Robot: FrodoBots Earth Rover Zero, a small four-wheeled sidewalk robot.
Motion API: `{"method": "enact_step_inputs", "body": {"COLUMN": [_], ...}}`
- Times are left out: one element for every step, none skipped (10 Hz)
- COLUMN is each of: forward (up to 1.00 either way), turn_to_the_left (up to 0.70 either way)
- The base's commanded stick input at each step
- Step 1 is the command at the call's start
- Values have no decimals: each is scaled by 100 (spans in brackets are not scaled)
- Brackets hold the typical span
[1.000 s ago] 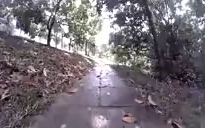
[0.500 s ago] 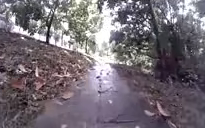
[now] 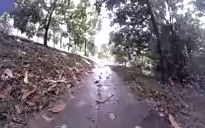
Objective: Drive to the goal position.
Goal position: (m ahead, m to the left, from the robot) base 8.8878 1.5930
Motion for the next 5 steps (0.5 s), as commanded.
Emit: {"method": "enact_step_inputs", "body": {"forward": [70, 70, 70, 70, 70], "turn_to_the_left": [0, 0, 0, 0, 0]}}
